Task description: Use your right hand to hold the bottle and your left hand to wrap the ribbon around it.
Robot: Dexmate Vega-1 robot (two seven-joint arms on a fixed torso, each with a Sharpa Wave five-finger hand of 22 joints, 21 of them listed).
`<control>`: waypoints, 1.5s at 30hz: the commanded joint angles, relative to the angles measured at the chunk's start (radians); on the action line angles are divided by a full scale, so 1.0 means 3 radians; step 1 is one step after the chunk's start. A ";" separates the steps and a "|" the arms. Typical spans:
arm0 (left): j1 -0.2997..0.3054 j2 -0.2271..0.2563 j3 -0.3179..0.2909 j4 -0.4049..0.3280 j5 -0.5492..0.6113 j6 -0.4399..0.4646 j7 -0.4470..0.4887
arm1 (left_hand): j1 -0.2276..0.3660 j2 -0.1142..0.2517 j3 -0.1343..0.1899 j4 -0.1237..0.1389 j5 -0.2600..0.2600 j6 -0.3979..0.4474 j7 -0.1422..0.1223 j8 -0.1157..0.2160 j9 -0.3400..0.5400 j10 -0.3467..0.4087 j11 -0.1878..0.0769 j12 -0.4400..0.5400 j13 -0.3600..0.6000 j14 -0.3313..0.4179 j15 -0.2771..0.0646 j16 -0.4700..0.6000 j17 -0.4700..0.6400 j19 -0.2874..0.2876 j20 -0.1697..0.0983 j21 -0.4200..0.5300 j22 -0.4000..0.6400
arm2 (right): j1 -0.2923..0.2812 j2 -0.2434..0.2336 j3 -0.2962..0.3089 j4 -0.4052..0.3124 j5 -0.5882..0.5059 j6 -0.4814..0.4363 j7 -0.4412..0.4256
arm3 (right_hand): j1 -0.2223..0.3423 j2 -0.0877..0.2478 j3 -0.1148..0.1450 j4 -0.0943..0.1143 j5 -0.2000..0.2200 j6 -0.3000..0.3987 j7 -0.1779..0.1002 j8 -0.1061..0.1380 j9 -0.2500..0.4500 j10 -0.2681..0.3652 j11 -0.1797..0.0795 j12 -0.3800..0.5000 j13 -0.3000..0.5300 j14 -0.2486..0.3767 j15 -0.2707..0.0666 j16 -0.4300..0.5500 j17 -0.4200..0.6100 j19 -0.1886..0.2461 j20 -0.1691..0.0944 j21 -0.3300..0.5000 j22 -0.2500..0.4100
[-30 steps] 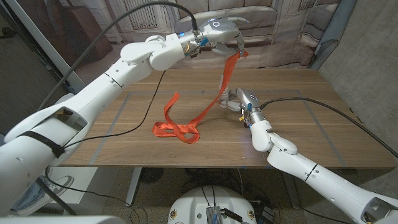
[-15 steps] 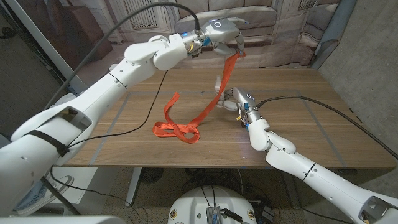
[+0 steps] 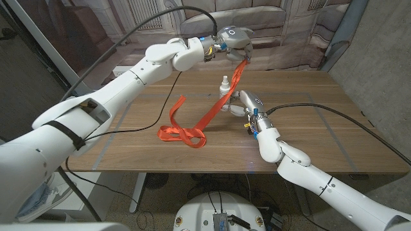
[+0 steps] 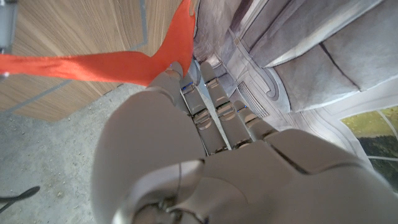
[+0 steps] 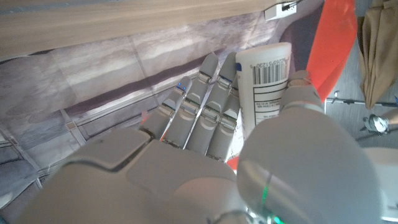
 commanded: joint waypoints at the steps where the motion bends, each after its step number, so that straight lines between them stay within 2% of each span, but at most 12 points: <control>1: -0.0160 -0.0100 0.0286 0.0392 0.0022 0.0092 0.0043 | -0.0024 0.0003 0.0087 0.0045 0.0010 0.0006 0.0043 0.0030 -0.0001 0.0003 -0.0031 0.0020 0.0611 0.0007 -0.0311 0.0000 0.0011 0.0008 -0.0222 -0.0005 0.0008 | -0.0212 -0.0034 0.0163 -0.0284 -0.0051 0.0190 -0.0089 | 0.0635 0.0633 0.0033 -0.0004 0.0022 0.0275 -0.0250 0.0021 0.0005 0.0129 -0.0134 0.0017 0.0006 0.0001 -0.0211 0.0011 0.0011 -0.0009 -0.0093 -0.0015 0.0007; 8: -0.0140 -0.0025 0.0301 0.0394 -0.0081 0.0085 0.0071 | -0.0032 -0.0002 0.0102 0.0049 0.0009 0.0009 0.0042 0.0039 -0.0004 0.0007 -0.0031 0.0020 0.0630 -0.0001 -0.0307 -0.0003 0.0011 0.0004 -0.0210 -0.0005 0.0009 | -0.0312 -0.0010 0.0295 -0.0347 -0.0026 0.0209 -0.0140 | 0.0640 0.0631 0.0033 -0.0007 0.0023 0.0277 -0.0250 0.0020 0.0005 0.0131 -0.0134 0.0017 0.0007 0.0007 -0.0215 0.0017 0.0014 -0.0010 -0.0093 -0.0015 0.0007; 20: 0.0089 0.0275 0.0058 -0.0015 -0.0319 0.0145 -0.0001 | -0.0046 -0.0011 0.0124 0.0055 0.0008 0.0005 0.0038 0.0048 -0.0011 0.0009 -0.0033 0.0017 0.0661 -0.0005 -0.0303 -0.0002 0.0015 0.0006 -0.0190 -0.0003 0.0009 | -0.0410 0.0012 0.0520 -0.0324 0.0153 0.0142 -0.0136 | 0.0637 0.0630 0.0030 -0.0003 0.0024 0.0284 -0.0249 0.0019 0.0003 0.0132 -0.0134 0.0012 0.0000 0.0022 -0.0208 0.0026 0.0017 -0.0012 -0.0091 -0.0015 0.0006; 25: 0.0182 0.0366 -0.0008 -0.0096 -0.0342 0.0138 -0.0013 | -0.0052 -0.0017 0.0133 0.0057 0.0007 0.0007 0.0038 0.0054 -0.0011 0.0009 -0.0032 0.0015 0.0673 -0.0005 -0.0303 -0.0001 0.0017 0.0006 -0.0185 -0.0002 0.0009 | -0.0422 0.0033 0.0599 -0.0310 0.0268 0.0158 -0.0144 | 0.0636 0.0630 0.0028 -0.0002 0.0024 0.0286 -0.0249 0.0018 0.0003 0.0132 -0.0134 0.0011 -0.0003 0.0035 -0.0208 0.0034 0.0021 -0.0009 -0.0088 -0.0014 0.0006; 37: 0.0334 0.0465 -0.0142 -0.0108 -0.0468 0.0169 -0.0066 | -0.0052 -0.0027 0.0148 0.0052 0.0005 0.0000 0.0057 0.0062 -0.0010 0.0020 -0.0031 0.0015 0.0696 0.0010 -0.0311 0.0012 0.0026 0.0009 -0.0182 -0.0001 0.0009 | -0.0471 0.0038 0.0814 -0.0329 0.0418 0.0045 -0.0208 | 0.0628 0.0630 0.0024 0.0005 0.0024 0.0294 -0.0249 0.0017 0.0001 0.0139 -0.0132 0.0007 -0.0011 0.0062 -0.0198 0.0044 0.0022 -0.0006 -0.0079 -0.0013 0.0005; 45: 0.0422 0.0547 -0.0206 -0.0165 -0.0490 0.0190 -0.0071 | -0.0050 -0.0032 0.0155 0.0048 0.0004 -0.0004 0.0064 0.0068 -0.0005 0.0019 -0.0031 0.0014 0.0711 0.0018 -0.0309 0.0020 0.0034 0.0010 -0.0181 0.0000 0.0009 | -0.0457 0.0076 0.0894 -0.0229 0.0541 -0.0042 -0.0259 | 0.0627 0.0629 0.0024 0.0007 0.0025 0.0299 -0.0250 0.0017 0.0000 0.0147 -0.0130 0.0007 -0.0016 0.0072 -0.0198 0.0044 0.0019 -0.0001 -0.0068 -0.0010 0.0004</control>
